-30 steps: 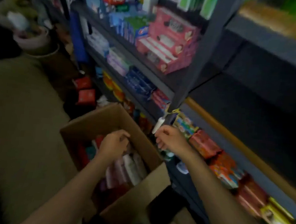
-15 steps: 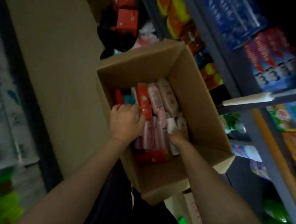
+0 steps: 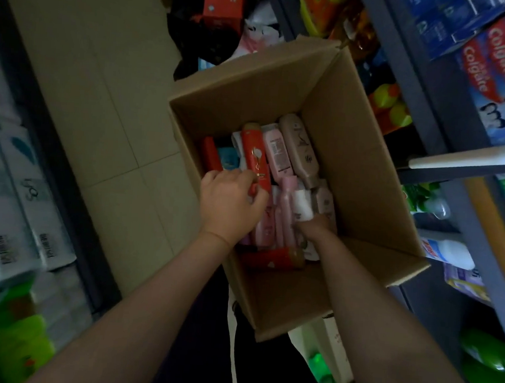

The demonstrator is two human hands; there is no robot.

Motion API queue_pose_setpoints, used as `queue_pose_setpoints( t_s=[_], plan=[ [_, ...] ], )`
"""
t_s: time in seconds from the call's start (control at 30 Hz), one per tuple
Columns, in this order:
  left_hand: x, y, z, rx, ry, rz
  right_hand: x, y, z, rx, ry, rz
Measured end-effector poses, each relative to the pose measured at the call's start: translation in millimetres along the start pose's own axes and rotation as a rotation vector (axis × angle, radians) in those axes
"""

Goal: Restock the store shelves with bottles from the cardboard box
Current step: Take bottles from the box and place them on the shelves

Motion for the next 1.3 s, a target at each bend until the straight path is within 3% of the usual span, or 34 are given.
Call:
queue_pose_setpoints(
  t_s=[0.13,0.23,0.3,0.37,0.4,0.47,0.6,0.8,0.93,1.03,1.17,1.3],
  plan=[
    [-3,3,-1,-0.056,-0.007,0.045,-34,-2,-35,-0.144,-0.143,0.307],
    [-6,-5,-5,-0.141,-0.056,0.035,-57,-19,-71,-0.177,-0.149,0.609],
    [-3,-14,-5,-0.263,-0.263,-0.249,-69,-40,-97,-0.165,-0.133,0.705],
    [26,-27,-12,-0.449,-0.526,-0.768,-79,-69,-129,-0.143,-0.161,0.760],
    [46,-36,-16,-0.507,-0.576,-0.958,-86,-83,-148,-0.155,-0.200,0.793],
    [93,-64,-22,-0.575,-0.473,-1.109,-99,-114,-186,-0.178,-0.329,0.851],
    [167,-125,-39,-0.580,-0.224,-1.185,-115,-180,-258,-0.103,-0.566,0.840],
    [271,-257,-66,-0.377,0.145,-1.213,-118,-289,-391,0.073,-1.008,0.775],
    [345,-326,-100,-0.296,0.456,-1.193,-77,-356,-483,0.288,-1.262,0.606],
    [408,-354,-136,-0.371,0.685,-1.144,-36,-397,-533,0.484,-1.349,0.497],
    [486,-364,-177,-0.410,0.875,-1.067,26,-449,-584,0.816,-1.360,0.475],
    [543,-355,-196,-0.345,0.981,-1.011,84,-485,-621,1.189,-1.306,0.447]
  ],
)
Point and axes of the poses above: each hand's wrist, its own z-axis towards the middle knuckle, its own y-axis out of the palm, x = y × z, the point moved 7 cm from there along z, towards the middle knuckle, and after that the axes turned 6 degrees about -y, right-handed, at the moved point
